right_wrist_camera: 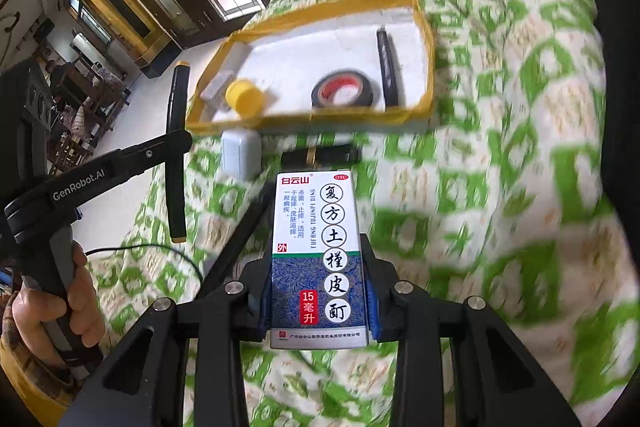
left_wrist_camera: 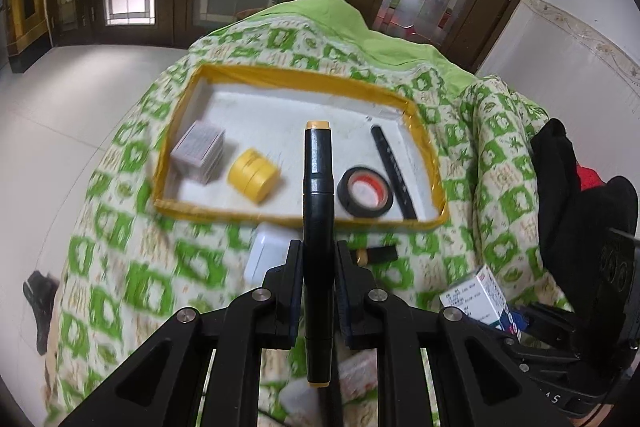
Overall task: Organize rigid objects
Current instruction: 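Lower the marker and medicine box into the tray and open both grippers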
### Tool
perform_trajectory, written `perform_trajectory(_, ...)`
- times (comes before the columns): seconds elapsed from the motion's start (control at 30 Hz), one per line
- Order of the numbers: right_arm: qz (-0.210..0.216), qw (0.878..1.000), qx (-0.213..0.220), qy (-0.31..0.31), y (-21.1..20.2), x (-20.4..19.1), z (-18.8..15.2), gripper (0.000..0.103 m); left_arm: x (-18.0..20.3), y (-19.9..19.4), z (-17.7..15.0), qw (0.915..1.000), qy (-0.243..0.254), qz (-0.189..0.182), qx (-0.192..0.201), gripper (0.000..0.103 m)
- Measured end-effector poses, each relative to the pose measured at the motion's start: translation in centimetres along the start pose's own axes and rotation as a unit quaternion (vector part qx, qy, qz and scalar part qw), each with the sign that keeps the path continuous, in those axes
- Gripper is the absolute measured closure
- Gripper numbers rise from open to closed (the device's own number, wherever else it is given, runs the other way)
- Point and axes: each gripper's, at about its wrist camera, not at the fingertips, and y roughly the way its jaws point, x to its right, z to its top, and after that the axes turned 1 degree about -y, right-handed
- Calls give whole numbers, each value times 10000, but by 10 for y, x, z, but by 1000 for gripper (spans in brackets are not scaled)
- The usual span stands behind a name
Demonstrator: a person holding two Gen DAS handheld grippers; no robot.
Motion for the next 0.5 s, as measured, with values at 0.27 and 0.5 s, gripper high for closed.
perform_trajectory(0.27, -34, 9994, 337, 43, 4, 4, 62, 70, 8, 30, 43, 9999, -123, -98, -24, 89)
perform_trajectory(0.5, -94, 9983, 549, 149, 31, 14, 115, 70, 6, 62, 75, 9997, -254, -62, -25, 89)
